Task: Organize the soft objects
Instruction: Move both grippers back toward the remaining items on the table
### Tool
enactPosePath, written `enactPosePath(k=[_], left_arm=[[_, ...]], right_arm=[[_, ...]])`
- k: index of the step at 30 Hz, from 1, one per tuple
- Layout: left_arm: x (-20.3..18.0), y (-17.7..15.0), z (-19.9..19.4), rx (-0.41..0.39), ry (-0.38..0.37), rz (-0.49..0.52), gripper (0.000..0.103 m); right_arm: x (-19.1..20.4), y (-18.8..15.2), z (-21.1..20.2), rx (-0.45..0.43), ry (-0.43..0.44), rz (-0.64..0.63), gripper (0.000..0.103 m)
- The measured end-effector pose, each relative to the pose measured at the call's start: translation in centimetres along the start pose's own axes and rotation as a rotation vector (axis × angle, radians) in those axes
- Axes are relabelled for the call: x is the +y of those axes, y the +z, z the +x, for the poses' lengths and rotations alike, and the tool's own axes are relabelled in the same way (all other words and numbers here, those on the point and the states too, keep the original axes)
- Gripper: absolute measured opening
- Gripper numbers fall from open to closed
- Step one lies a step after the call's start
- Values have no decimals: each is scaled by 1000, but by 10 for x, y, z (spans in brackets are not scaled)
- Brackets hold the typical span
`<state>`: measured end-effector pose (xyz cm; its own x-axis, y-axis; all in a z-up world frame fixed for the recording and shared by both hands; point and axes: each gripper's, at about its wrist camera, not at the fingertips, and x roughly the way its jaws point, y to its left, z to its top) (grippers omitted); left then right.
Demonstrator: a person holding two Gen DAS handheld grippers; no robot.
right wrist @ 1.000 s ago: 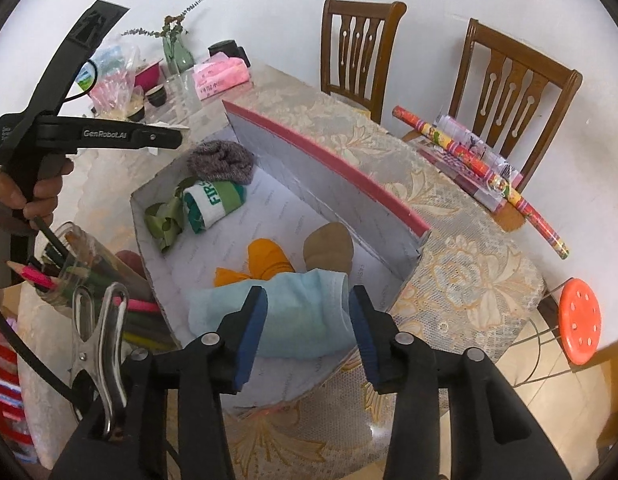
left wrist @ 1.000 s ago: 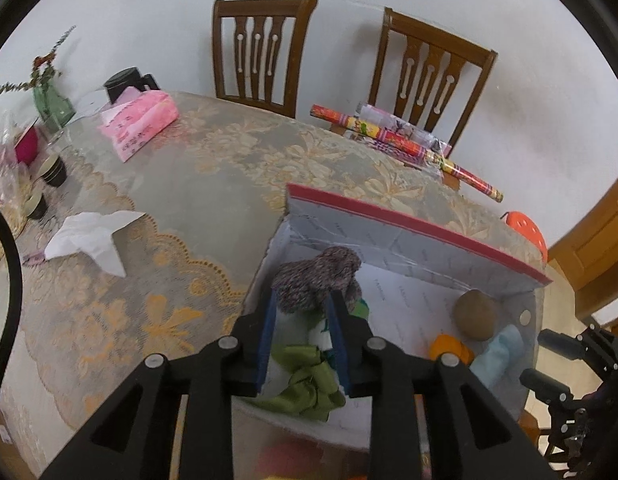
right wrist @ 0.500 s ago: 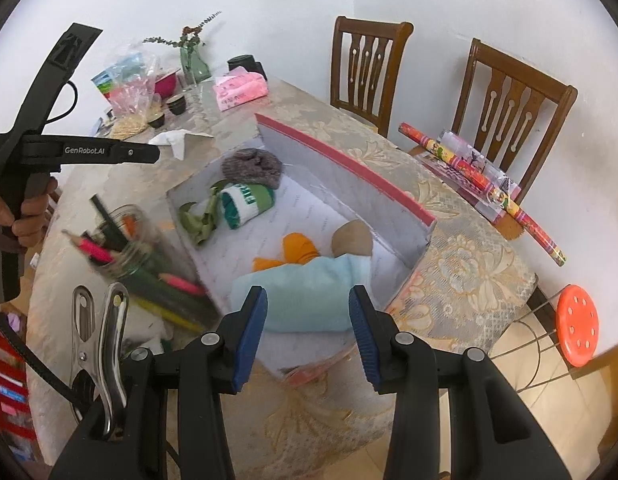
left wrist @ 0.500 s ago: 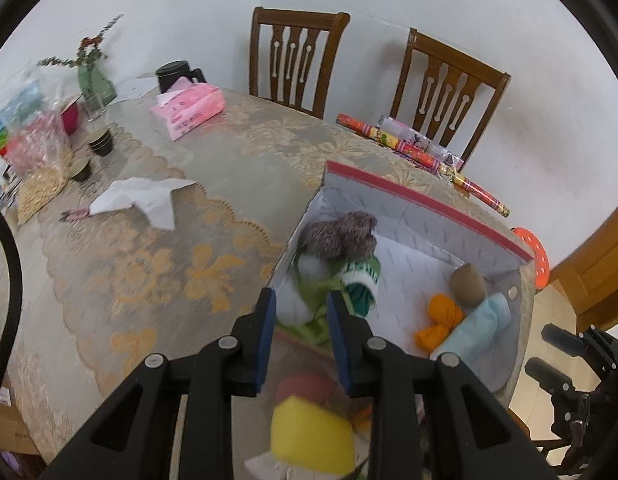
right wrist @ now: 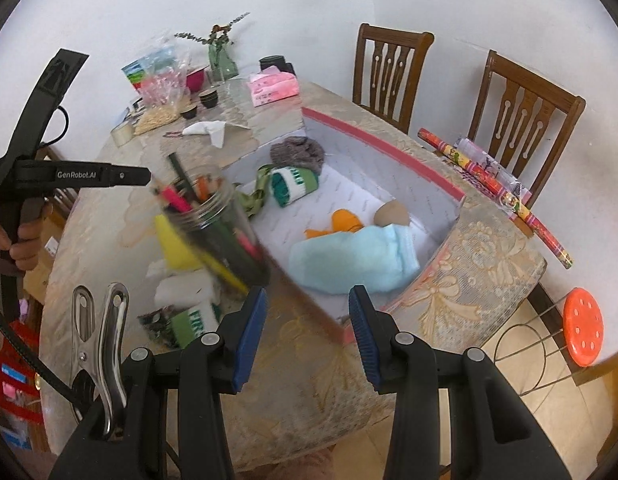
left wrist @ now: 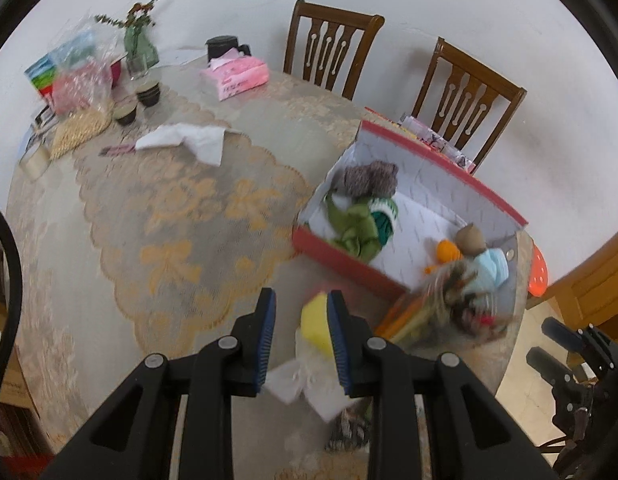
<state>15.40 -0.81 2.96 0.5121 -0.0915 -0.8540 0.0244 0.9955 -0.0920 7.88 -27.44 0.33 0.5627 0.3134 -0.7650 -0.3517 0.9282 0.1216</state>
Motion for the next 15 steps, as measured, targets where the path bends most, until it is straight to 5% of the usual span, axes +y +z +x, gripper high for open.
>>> enactPosePath(k=[15], left_arm=[[-4, -75, -4, 89, -69, -101, 27]], right_arm=[[25, -21, -4, 35, 17, -40, 44]])
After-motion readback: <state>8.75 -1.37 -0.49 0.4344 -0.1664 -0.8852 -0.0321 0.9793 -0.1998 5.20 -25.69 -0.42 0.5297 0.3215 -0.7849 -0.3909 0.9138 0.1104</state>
